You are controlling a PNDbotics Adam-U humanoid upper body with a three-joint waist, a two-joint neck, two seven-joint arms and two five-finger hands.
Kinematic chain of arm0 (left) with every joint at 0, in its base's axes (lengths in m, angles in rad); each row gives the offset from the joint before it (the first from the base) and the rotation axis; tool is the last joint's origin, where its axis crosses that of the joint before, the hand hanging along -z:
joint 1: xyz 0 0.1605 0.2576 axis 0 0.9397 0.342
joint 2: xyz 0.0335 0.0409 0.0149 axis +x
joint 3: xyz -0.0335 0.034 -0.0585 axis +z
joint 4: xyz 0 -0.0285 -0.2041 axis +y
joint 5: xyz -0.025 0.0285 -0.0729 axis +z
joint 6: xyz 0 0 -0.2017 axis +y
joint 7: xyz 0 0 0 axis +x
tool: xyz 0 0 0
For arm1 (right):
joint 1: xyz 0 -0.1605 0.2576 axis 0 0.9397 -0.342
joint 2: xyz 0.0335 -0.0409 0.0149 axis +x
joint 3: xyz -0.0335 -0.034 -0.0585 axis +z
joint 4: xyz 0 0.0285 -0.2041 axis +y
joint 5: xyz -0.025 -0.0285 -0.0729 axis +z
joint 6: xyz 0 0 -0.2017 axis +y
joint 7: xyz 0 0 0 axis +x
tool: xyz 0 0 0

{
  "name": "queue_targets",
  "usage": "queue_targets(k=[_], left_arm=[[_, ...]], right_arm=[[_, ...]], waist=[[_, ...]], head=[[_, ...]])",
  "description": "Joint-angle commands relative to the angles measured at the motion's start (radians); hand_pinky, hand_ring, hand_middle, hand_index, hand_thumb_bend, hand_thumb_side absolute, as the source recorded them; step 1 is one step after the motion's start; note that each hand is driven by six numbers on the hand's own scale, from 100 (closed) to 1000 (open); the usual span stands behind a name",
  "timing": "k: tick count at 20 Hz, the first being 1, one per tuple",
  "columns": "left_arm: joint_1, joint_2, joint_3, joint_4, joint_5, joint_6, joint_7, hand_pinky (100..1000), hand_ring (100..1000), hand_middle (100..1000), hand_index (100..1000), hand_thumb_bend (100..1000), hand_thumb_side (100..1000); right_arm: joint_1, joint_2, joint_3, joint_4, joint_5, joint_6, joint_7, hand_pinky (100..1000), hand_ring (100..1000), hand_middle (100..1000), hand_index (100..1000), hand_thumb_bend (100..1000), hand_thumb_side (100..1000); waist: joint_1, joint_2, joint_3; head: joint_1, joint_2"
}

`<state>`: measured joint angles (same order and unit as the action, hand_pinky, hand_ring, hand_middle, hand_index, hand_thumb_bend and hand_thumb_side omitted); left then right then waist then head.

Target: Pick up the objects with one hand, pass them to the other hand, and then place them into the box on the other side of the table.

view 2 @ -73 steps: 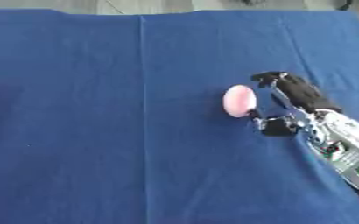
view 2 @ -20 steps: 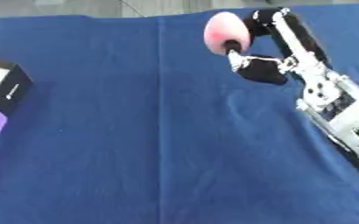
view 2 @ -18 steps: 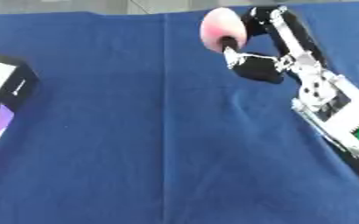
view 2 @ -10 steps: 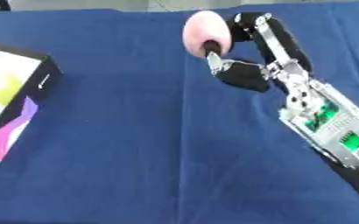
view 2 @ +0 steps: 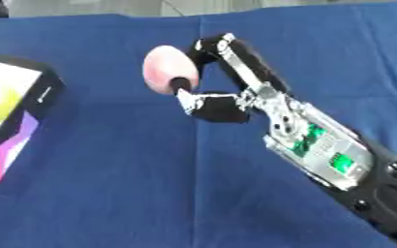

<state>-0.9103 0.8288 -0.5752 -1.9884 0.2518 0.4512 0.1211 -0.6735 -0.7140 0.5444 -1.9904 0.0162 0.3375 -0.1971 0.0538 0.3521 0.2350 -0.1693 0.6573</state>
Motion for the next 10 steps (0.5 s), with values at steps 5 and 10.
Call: queue_targets(k=[5, 10], left_arm=[[-0.112, -0.098, -0.165, -0.012, -0.052, 0.111, -0.116, 846, 770, 808, 917, 200, 840], [-0.145, -0.163, -0.188, -0.012, -0.121, 0.188, -0.192, 854, 784, 813, 923, 261, 805]], right_arm=[[-0.042, 0.012, 0.017, -0.010, 0.031, -0.025, 0.047, 806, 633, 380, 555, 100, 100], [-0.053, 0.017, 0.026, -0.010, 0.041, -0.043, 0.094, 809, 632, 380, 554, 100, 100]], waist=[[0.006, -0.019, 0.026], [0.007, -0.012, 0.038]], head=[[-0.018, 0.002], [-0.015, 0.004]])
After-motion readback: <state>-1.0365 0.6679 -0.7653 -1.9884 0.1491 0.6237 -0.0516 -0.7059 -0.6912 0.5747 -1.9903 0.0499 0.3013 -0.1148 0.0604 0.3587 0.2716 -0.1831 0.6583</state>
